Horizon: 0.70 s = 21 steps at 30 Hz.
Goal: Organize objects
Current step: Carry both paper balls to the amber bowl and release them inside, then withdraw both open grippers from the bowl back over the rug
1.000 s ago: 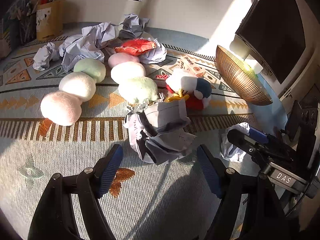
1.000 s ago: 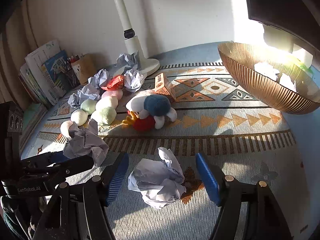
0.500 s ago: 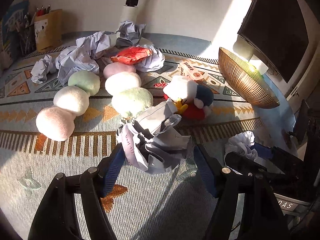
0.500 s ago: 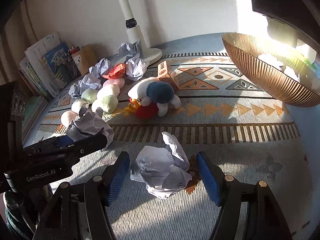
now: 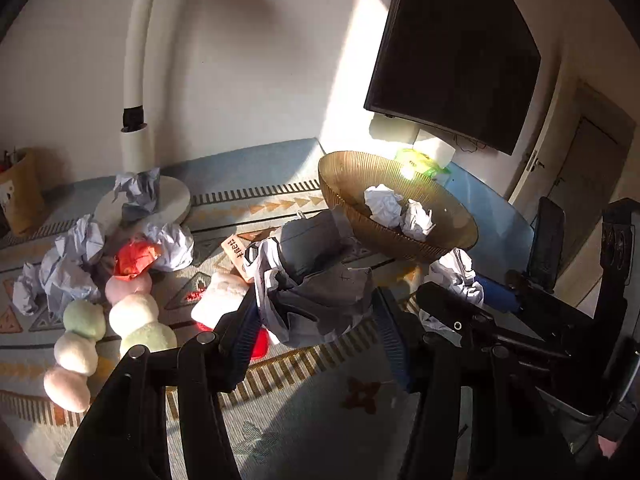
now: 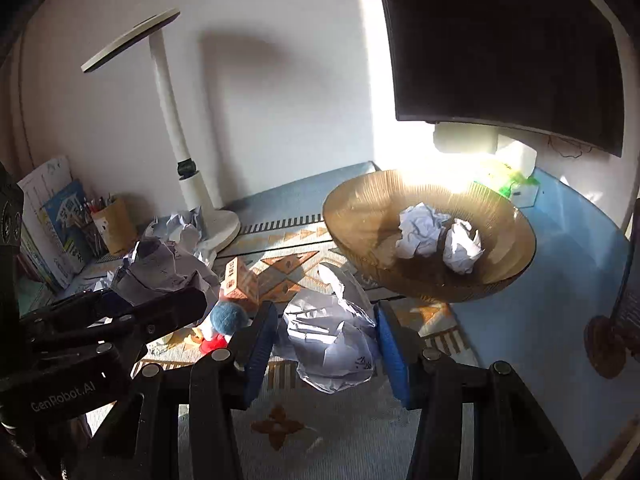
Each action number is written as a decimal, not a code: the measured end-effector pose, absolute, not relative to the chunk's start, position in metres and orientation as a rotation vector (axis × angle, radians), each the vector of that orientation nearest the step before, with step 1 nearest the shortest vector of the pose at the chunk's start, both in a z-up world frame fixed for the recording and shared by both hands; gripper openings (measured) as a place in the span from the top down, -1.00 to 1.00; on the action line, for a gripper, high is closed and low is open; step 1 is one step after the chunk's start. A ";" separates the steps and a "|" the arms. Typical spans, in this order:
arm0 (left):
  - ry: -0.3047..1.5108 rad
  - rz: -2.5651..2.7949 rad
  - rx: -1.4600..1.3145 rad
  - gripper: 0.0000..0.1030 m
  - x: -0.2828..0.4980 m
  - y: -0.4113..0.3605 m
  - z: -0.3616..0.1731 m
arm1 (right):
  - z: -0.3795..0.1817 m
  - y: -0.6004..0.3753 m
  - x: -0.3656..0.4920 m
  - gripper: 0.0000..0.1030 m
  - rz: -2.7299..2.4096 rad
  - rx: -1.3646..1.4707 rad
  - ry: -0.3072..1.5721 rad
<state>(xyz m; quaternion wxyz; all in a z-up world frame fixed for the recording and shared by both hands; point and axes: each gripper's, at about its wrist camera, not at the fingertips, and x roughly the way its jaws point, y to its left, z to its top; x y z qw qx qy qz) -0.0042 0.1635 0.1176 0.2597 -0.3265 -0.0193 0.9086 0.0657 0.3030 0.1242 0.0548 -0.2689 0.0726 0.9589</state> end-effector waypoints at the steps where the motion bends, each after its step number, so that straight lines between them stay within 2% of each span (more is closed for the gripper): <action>1: -0.038 2.454 -0.837 -0.02 -0.010 0.176 0.130 | 0.134 0.313 0.062 0.05 2.886 -0.768 0.235; 5: 0.014 2.427 -0.719 -0.02 -0.042 0.226 0.165 | 0.156 0.357 0.039 0.05 2.804 -0.669 0.354; 11: -0.002 2.402 -0.757 -0.02 -0.095 0.269 0.154 | 0.145 0.392 -0.002 0.02 2.691 -0.744 0.410; 14: 0.013 2.443 -0.770 -0.17 -0.108 0.277 0.144 | 0.133 0.402 -0.017 -0.04 2.674 -0.828 0.433; 15: 0.017 2.460 -0.774 -0.37 -0.111 0.277 0.141 | 0.129 0.403 -0.019 -0.06 2.672 -0.840 0.437; 16: 0.014 2.476 -0.781 -0.45 -0.113 0.276 0.138 | 0.126 0.404 -0.020 -0.12 2.665 -0.849 0.434; 17: 0.010 2.480 -0.801 -0.61 -0.116 0.274 0.135 | 0.124 0.404 -0.019 -0.15 2.663 -0.855 0.430; 21: 0.003 2.500 -0.827 -0.66 -0.113 0.258 0.132 | 0.124 0.390 -0.010 -0.26 2.695 -0.851 0.397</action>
